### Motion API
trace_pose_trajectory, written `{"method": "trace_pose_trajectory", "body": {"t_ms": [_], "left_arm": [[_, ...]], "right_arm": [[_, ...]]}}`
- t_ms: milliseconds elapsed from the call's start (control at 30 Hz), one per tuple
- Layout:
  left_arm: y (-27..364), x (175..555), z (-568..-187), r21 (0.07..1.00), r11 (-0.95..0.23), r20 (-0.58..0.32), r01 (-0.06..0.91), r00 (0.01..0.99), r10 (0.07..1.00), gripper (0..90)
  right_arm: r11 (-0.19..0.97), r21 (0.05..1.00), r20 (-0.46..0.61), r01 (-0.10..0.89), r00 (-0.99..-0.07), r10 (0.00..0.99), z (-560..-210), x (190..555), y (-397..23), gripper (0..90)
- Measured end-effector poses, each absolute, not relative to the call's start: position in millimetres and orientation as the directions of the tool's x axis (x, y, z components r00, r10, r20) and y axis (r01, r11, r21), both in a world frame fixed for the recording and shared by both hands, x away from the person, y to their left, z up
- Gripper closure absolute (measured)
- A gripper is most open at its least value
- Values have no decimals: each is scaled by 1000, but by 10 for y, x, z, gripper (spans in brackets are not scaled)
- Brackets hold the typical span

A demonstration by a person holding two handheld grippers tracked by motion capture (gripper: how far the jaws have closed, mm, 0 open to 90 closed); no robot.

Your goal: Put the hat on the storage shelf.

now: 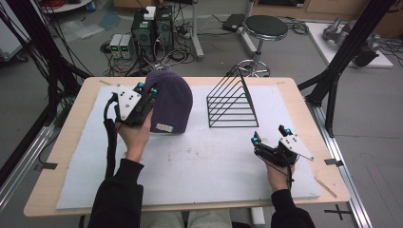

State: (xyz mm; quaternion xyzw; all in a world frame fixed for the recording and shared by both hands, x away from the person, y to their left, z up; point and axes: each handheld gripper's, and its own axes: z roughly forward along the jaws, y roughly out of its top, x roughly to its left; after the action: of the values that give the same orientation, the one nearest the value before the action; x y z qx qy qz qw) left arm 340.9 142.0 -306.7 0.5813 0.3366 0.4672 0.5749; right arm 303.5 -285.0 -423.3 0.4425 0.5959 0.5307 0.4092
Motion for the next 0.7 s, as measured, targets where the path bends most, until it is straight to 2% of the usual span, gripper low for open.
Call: {"method": "trace_pose_trajectory", "body": {"t_ms": [267,700], "left_arm": [[1492,3296,-2970,979,-8,86,-205,375,923,771],[1465,3128,-2766,962,20,92,-271,394,915,770]], "right_arm": [[38,998,-20,55,-298,954,-4191,2965,-2791,52],[38,999,-45,-25,-373,927,-4051,2883,-2518,52]]}}
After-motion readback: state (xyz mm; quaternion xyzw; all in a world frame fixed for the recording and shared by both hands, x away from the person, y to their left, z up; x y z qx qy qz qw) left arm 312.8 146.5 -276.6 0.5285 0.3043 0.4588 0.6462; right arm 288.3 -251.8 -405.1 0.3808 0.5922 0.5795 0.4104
